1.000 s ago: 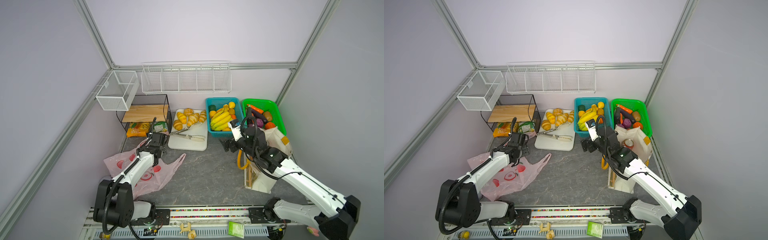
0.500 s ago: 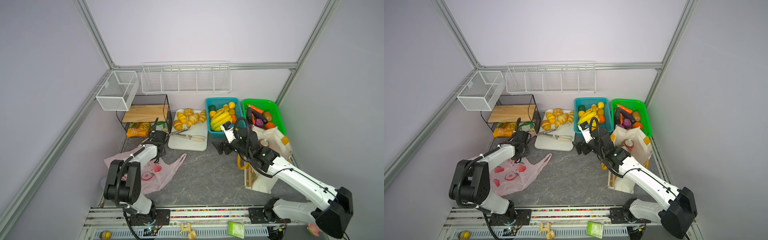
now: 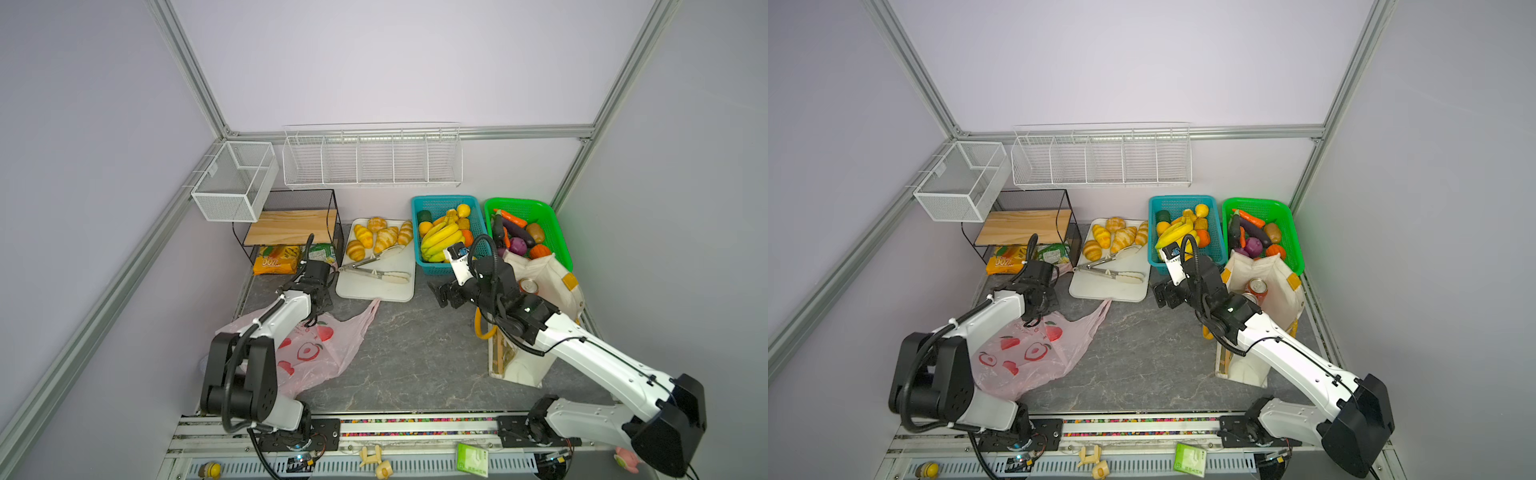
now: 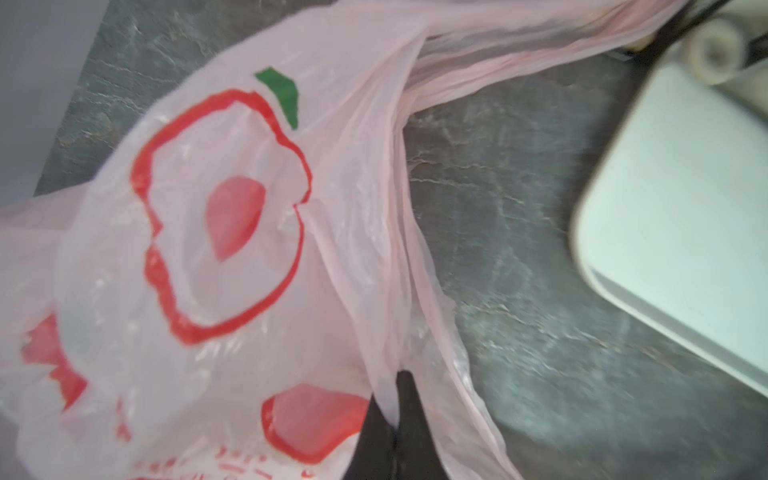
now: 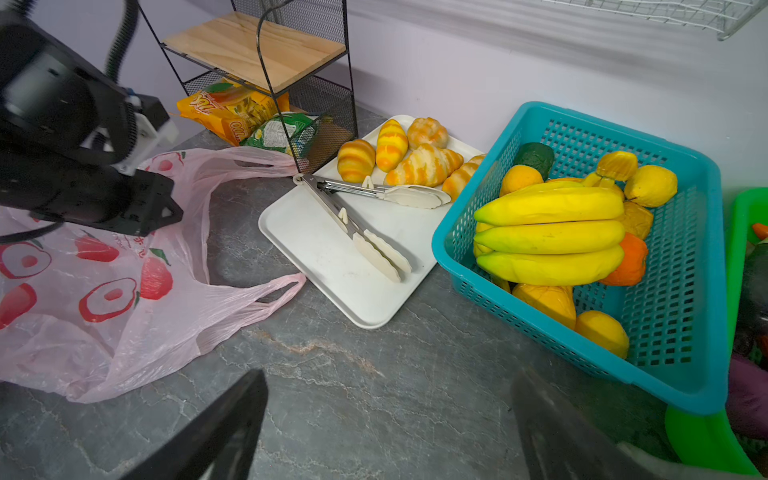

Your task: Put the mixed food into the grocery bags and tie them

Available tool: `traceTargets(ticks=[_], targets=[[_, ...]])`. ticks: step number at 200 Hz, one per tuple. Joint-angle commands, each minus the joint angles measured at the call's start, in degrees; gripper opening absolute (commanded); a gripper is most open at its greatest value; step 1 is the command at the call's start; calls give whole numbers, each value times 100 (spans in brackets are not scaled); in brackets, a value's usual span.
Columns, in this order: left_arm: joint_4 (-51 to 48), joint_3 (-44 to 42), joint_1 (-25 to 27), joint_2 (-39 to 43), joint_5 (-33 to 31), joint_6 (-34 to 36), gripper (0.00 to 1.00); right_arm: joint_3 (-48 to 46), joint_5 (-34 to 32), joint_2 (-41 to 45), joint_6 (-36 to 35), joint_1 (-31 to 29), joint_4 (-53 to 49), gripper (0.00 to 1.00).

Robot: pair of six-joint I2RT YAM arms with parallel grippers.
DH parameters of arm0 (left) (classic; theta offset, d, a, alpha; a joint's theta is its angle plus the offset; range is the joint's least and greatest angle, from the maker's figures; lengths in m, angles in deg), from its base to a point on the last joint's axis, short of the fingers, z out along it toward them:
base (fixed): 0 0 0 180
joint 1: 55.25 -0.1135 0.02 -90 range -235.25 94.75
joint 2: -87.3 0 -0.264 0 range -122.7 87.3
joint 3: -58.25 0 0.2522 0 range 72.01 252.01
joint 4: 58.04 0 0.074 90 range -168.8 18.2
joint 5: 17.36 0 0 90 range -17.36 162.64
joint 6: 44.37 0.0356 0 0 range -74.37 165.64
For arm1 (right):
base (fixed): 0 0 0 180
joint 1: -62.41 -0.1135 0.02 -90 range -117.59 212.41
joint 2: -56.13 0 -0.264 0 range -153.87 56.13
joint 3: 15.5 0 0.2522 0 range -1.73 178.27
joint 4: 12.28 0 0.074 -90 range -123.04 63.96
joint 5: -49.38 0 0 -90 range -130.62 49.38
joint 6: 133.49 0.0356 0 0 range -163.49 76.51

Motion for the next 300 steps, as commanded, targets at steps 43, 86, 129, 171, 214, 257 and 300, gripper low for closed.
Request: traceTargets(ticks=[43, 86, 129, 171, 214, 257, 300], targets=[[-1, -87, 878, 2426, 2267, 605, 0, 177, -352, 178, 86, 297, -337, 92], [754, 21, 941, 3073, 4002, 1008, 0, 663, 830, 420, 480, 1071, -744, 91], [725, 694, 1471, 2762, 4455, 1469, 0, 1103, 54, 652, 339, 1124, -1190, 91], [-6, 1753, 1981, 1793, 3403, 2183, 0, 1347, -421, 948, 284, 1136, -1370, 91], [1011, 1276, 1981, 1759, 3494, 1556, 0, 976, 343, 920, 576, 1138, -1317, 92], [2390, 440, 1982, 1834, 3753, 163, 0, -497, 2051, 931, 1755, 1578, 239, 95], [3104, 185, 1981, 1794, 3722, -773, 0, -1792, 2726, 1024, 2068, 1519, 2107, 97]])
